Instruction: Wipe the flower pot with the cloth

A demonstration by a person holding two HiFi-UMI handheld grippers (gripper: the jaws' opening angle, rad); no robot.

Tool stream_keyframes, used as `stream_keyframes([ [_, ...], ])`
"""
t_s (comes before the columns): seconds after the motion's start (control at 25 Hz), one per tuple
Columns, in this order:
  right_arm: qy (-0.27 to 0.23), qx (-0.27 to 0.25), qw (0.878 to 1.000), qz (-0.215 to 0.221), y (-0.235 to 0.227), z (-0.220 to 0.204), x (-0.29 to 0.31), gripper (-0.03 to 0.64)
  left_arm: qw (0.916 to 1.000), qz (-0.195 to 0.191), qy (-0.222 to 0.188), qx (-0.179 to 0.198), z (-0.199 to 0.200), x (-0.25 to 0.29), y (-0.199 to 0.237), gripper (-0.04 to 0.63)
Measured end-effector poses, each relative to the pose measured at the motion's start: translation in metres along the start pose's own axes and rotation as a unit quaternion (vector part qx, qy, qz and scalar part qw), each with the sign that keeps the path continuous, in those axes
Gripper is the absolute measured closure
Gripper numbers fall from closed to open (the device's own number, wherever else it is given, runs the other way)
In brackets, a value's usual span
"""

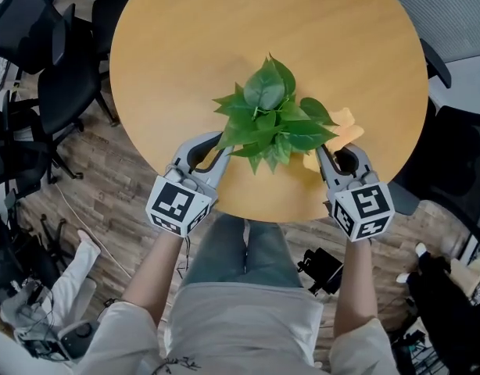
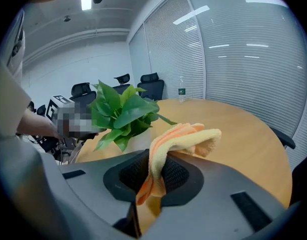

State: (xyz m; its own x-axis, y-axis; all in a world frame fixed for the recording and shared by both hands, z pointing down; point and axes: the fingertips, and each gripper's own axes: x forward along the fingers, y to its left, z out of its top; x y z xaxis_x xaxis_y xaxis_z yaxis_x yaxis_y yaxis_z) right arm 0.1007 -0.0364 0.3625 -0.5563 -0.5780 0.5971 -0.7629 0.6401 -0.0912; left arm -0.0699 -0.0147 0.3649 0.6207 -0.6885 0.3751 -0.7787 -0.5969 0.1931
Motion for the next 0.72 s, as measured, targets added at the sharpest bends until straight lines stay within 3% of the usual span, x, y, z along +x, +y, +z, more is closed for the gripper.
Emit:
stream_keyframes([
  [0.28, 0.009, -0.027, 1.0, 0.007, -0.001, -0.008, 0.021, 0.563, 0.9967, -0.061, 0.001, 0.054, -0.009, 0.025, -0.01, 0.352],
  [0.4, 0.015, -0.045, 0.999, 0.006, -0.002, -0.011, 0.027, 0.563, 0.9956, -0.078, -0.002, 0.052, -0.009, 0.033, -0.016, 0.291],
  [0.52, 0.02, -0.064, 0.998, 0.006, -0.003, -0.01, 0.036, 0.563, 0.9926, -0.097, -0.013, 0.072, -0.007, 0.042, -0.019, 0.243],
  [0.72, 0.026, -0.076, 0.997, 0.016, 0.0, -0.01, 0.046, 0.563, 0.9908, -0.114, -0.01, 0.071, -0.005, 0.049, -0.022, 0.236],
])
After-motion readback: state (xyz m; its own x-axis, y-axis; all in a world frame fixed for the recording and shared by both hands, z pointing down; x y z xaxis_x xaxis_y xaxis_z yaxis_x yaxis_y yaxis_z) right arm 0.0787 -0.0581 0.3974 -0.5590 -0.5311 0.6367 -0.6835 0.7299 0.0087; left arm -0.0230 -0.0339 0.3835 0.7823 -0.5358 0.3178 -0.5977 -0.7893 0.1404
